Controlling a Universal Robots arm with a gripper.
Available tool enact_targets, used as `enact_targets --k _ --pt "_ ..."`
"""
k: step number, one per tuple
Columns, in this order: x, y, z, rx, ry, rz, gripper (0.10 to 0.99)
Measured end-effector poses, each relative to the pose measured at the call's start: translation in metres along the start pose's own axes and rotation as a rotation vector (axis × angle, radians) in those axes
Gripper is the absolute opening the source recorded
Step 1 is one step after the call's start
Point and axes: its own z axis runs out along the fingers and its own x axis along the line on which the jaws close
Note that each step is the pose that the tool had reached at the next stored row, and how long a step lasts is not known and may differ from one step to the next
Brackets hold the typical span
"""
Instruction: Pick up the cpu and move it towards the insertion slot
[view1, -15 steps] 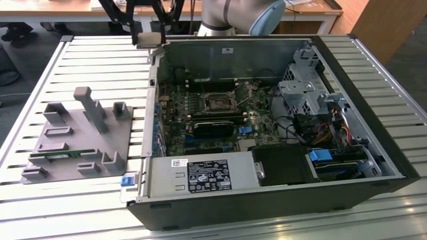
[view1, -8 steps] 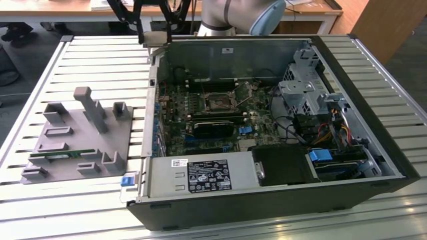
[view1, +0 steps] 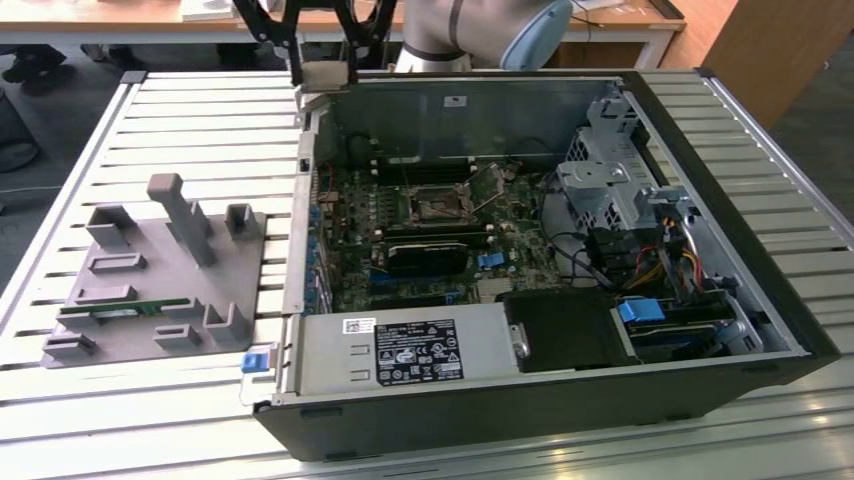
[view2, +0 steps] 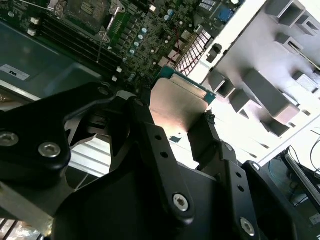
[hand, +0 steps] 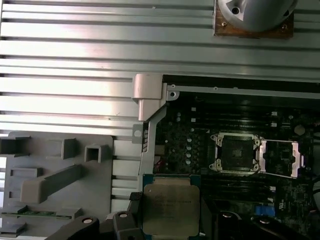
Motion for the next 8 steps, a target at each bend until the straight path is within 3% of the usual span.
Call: enact_targets --k 8 --pt "-0.0127 0.002 -0.0003 0.0 0.0 0.0 0.545"
